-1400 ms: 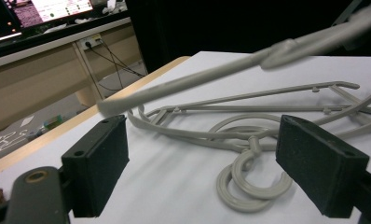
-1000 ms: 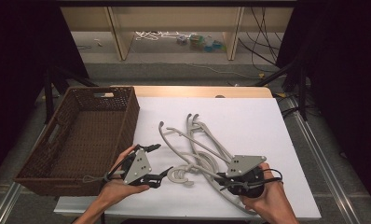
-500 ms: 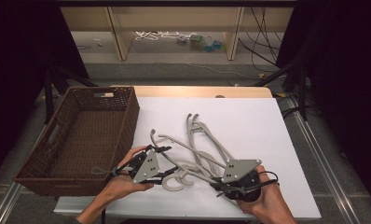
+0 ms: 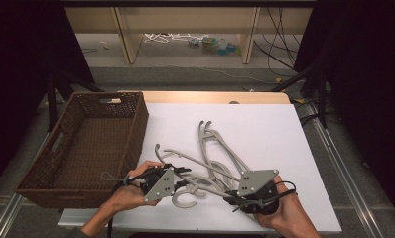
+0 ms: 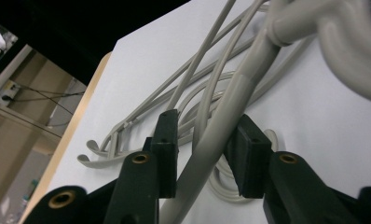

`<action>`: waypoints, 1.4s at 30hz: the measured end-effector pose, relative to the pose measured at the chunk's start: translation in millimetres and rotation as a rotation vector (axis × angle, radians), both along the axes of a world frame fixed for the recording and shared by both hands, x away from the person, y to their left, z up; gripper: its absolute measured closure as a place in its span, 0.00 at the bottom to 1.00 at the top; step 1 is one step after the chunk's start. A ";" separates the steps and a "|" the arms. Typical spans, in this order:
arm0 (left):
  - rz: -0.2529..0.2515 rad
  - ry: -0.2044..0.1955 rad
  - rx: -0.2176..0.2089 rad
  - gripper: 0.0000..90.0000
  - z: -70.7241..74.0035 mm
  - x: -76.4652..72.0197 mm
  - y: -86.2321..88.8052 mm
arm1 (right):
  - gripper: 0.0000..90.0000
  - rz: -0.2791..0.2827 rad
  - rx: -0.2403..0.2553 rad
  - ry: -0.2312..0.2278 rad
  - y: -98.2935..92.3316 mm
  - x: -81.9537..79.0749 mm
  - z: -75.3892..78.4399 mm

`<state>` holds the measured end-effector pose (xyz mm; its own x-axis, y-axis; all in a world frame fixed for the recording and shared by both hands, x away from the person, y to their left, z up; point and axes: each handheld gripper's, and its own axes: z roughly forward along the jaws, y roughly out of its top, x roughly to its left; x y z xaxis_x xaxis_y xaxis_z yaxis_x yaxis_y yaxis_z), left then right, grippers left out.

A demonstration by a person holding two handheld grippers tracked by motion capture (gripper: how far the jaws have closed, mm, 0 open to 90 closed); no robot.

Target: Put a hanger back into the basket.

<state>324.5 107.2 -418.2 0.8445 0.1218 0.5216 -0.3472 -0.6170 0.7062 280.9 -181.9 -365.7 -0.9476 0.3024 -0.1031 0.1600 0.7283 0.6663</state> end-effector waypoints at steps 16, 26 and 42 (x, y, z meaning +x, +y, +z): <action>0.058 0.111 0.001 0.88 19.9 -10.5 -8.2 | 0.54 -0.136 0.120 -0.103 -24.0 18.4 15.2; 0.219 0.277 -0.039 0.88 29.4 1.7 3.8 | 0.31 -0.292 0.280 -0.205 -27.4 14.3 33.0; 0.402 0.580 -0.316 0.88 46.0 23.4 41.7 | 0.27 -0.328 0.340 -0.200 -26.7 7.4 24.4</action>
<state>347.9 148.9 -372.1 0.8316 0.5460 -0.1016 0.3402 -0.3562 0.8703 288.3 -208.6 -341.3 -0.7692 0.6283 -0.1169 0.1885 0.3978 0.8979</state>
